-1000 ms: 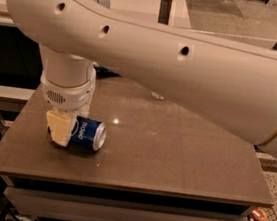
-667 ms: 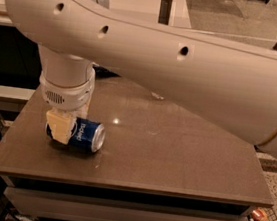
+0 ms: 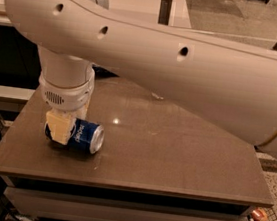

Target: Place pepsi can upright

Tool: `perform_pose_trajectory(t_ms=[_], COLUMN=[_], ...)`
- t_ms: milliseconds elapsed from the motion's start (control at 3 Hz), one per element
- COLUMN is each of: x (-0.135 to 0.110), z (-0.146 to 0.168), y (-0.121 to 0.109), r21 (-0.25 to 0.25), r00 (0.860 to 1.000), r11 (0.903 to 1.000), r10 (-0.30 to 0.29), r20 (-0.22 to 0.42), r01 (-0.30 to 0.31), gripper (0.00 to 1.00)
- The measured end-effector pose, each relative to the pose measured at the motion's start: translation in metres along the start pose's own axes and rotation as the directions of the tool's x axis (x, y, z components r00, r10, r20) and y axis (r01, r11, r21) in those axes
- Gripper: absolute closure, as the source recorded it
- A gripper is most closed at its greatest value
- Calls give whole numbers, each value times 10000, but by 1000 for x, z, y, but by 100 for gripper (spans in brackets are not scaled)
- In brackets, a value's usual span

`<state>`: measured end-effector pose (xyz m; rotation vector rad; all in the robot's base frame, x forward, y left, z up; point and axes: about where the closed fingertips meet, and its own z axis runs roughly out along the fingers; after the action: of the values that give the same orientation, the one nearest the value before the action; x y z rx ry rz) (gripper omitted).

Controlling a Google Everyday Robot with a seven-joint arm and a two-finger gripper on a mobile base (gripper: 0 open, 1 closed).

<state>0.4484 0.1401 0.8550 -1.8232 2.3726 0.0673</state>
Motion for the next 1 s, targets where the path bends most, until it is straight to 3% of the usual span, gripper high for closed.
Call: perform_pose_trajectory(t_ms=[667,1000], x=[1,8], z=[-10,-33], y=[-8,-26], r21=[77,390], r00=[9993,9959], r11=[9994,9972], r10=[-331,-668], r20=[142,611], r01=[330,645], gripper=[100,100])
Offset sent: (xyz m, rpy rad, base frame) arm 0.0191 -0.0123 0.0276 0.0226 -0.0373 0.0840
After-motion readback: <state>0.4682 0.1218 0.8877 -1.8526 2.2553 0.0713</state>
